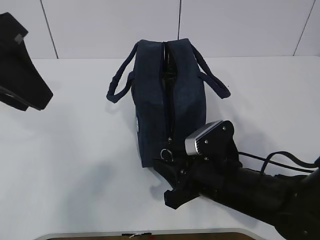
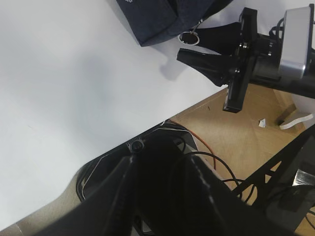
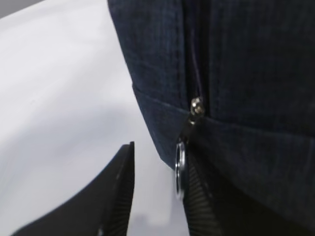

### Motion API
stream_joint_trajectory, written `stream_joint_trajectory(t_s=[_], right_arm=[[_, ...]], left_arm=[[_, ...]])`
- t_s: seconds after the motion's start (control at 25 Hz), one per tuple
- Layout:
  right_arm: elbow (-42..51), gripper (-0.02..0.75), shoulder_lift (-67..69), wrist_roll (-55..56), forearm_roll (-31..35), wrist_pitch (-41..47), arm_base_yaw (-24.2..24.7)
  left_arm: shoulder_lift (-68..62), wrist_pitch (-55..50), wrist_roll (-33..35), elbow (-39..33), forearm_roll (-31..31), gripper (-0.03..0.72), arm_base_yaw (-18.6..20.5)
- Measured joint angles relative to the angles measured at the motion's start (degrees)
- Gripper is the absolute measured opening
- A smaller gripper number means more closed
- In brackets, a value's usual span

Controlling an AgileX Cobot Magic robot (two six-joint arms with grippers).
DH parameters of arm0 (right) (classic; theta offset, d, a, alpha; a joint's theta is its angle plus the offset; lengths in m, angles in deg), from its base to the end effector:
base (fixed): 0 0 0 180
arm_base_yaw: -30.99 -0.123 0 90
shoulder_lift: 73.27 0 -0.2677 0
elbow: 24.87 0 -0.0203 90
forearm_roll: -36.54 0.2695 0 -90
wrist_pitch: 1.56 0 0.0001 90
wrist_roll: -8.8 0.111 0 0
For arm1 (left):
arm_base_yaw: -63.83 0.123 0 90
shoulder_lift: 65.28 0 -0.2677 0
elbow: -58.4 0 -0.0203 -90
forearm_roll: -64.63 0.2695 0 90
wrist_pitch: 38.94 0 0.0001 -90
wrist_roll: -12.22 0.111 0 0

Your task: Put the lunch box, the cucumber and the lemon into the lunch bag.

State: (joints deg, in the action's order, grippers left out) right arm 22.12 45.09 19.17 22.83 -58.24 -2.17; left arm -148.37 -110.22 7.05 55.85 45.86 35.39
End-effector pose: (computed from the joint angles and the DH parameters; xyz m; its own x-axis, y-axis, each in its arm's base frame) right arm 0.2538 0.1921 0.0667 -0.3113 -0.1475 -0.9388 -0.6784 0.7263 0.1109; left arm 0.2283 -0.1621 0.3329 -0.8983 0.2725 -0.3446 0.3931 0.8489 -0.3533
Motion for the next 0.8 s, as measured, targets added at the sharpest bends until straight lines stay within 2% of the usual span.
stream_joint_trajectory(t_s=[0.56, 0.68, 0.8], right_arm=[[-0.04, 0.226, 0.0, 0.0, 2.68, 0.71, 0.0], [-0.04, 0.192, 0.0, 0.0, 2.79, 0.71, 0.0], [-0.04, 0.123, 0.0, 0.0, 2.88, 0.71, 0.0]], left_arm=[[0.0, 0.0, 0.0, 0.0, -0.57, 0.239, 0.0], [0.0, 0.0, 0.0, 0.0, -0.57, 0.239, 0.0], [0.0, 0.0, 0.0, 0.0, -0.57, 0.239, 0.0]])
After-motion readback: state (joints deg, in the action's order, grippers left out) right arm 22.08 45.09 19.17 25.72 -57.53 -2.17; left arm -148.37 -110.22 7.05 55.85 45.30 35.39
